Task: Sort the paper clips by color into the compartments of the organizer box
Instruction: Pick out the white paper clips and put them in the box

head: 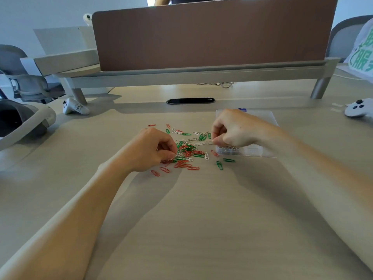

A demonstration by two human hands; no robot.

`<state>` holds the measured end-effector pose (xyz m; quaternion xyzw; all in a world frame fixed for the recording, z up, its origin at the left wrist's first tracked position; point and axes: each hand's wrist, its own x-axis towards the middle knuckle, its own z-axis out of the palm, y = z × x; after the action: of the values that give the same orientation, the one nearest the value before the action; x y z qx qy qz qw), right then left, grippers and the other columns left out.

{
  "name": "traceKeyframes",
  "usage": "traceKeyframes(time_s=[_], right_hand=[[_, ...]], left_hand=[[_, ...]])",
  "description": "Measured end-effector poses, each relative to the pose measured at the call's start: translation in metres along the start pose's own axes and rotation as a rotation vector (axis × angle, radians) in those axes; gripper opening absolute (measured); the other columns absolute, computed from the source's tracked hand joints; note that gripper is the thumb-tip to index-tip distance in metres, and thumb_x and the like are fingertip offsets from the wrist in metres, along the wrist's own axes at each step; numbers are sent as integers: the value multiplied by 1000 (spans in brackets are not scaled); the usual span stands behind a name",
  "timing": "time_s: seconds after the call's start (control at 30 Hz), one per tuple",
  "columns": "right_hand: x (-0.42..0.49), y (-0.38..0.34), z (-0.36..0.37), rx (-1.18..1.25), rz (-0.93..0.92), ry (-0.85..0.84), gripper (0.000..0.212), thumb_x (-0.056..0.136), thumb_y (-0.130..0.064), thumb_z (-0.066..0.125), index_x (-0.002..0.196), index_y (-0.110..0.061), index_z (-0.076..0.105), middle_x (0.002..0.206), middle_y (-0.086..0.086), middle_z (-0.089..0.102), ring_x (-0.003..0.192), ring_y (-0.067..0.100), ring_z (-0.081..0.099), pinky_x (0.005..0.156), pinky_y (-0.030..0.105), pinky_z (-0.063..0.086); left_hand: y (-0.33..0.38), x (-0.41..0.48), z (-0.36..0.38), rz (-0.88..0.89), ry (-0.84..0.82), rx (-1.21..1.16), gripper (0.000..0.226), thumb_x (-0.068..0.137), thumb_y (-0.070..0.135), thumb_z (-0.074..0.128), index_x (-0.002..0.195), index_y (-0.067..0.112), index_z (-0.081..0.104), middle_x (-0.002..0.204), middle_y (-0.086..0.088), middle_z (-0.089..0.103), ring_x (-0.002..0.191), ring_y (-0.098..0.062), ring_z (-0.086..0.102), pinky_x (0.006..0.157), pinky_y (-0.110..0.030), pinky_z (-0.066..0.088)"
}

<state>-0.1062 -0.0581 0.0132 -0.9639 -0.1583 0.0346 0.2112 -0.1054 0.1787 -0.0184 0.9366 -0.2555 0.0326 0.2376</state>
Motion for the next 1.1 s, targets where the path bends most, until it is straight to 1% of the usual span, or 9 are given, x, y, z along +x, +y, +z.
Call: traceKeyframes(time_s=[0.07,0.23,0.37,0.53,0.6,0.73,0.83,0.97,1.1], right_hand=[[-1,5,-8,24,10,-16,12,85,-14,71,74,-20,70,68,-9,68,64,7,61,62,27,49],[-2,24,-25,26,79,-62,11,85,-13,71,75,-18,70,58,-13,64,58,8,54,52,23,42],[1,31,-27,-44,107,-114,9,83,-14,72,75,-18,70,69,2,67,60,13,56,53,24,44],[4,35,-27,-113,122,-115,7,80,-20,76,75,-24,73,78,4,73,63,13,59,63,27,48],[5,36,-26,-130,118,-120,7,79,-21,76,77,-26,73,80,3,74,64,13,60,63,26,48],[7,36,-27,-101,80,-79,7,81,-19,75,81,-26,74,76,0,72,62,11,61,61,26,49],[8,34,-27,-44,53,-49,8,83,-18,73,80,-26,74,73,-4,70,64,11,62,52,23,47],[19,22,-18,24,-4,11,5,82,-15,74,83,-19,77,73,0,74,61,11,66,53,22,52],[39,-1,-2,45,-57,-30,5,83,-16,73,87,-16,77,73,2,74,64,15,67,61,29,58]], left_hand=[[1,1,1,10,42,-9,10,83,11,71,88,18,76,77,10,69,71,5,59,62,-3,40],[31,17,9,106,112,-40,13,86,15,67,92,23,75,82,18,68,76,5,59,64,-2,40],[59,42,25,170,154,-49,9,84,19,71,91,22,75,79,17,66,69,7,58,65,-3,43],[71,63,47,168,113,-31,10,82,19,73,91,19,76,81,8,71,69,-2,60,65,-11,46],[68,63,49,161,104,-34,10,84,19,70,93,21,75,82,11,70,70,2,59,64,-5,43],[46,56,30,92,133,-55,9,86,21,67,93,27,72,85,20,65,76,1,60,62,-7,42],[13,47,5,-10,191,-64,8,85,20,70,90,26,71,86,16,67,77,-4,61,63,-12,43],[-38,31,-15,-194,286,-46,10,85,17,70,88,26,72,85,12,69,75,-10,62,62,-17,44],[-54,23,-11,-195,143,-22,14,83,32,70,97,28,71,93,12,67,83,-9,61,67,-21,47]])
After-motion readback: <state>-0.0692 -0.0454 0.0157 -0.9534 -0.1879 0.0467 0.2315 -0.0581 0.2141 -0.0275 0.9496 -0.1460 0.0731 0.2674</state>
